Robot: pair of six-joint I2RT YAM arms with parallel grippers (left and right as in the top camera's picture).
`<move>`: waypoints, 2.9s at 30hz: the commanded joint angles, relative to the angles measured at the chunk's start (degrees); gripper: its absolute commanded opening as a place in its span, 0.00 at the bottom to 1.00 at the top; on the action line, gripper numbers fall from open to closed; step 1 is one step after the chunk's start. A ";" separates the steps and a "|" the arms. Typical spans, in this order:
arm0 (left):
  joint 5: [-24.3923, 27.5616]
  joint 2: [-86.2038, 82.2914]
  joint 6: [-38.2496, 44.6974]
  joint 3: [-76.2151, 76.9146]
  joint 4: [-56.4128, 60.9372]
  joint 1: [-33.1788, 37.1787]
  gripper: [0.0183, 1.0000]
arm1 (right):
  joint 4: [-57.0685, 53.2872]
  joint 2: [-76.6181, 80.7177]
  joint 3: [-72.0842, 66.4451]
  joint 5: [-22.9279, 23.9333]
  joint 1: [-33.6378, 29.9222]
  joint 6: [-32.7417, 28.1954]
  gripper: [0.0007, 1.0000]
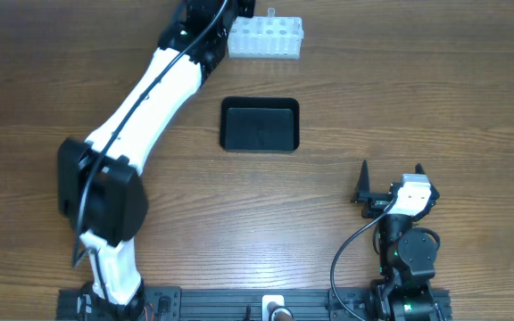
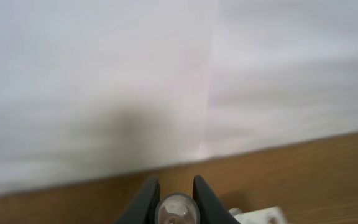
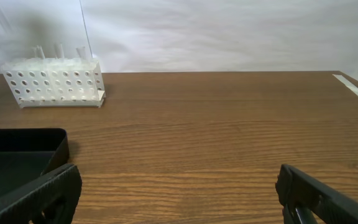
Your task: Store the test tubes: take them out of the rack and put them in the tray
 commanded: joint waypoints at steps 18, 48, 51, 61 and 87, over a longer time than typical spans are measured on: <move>-3.69 -11.65 -23.39 -19.28 -24.52 -6.67 0.14 | -0.09 -0.26 -0.46 -0.22 0.33 0.17 0.99; -0.37 -4.61 -23.26 -27.65 -21.07 -6.60 0.16 | -0.09 -0.26 -0.46 -0.22 0.33 0.17 0.99; -0.11 -4.07 -23.26 -27.65 -21.33 -6.60 0.16 | -0.09 -0.26 -0.46 -0.22 0.31 0.17 0.99; 0.68 -3.82 -23.28 -27.65 -23.17 -6.60 0.17 | -0.09 -0.26 -0.46 -0.22 0.33 0.15 0.99; -11.19 -10.29 -13.77 -17.18 -6.14 -8.26 0.51 | -0.09 -0.26 -0.46 -0.22 0.33 0.17 0.99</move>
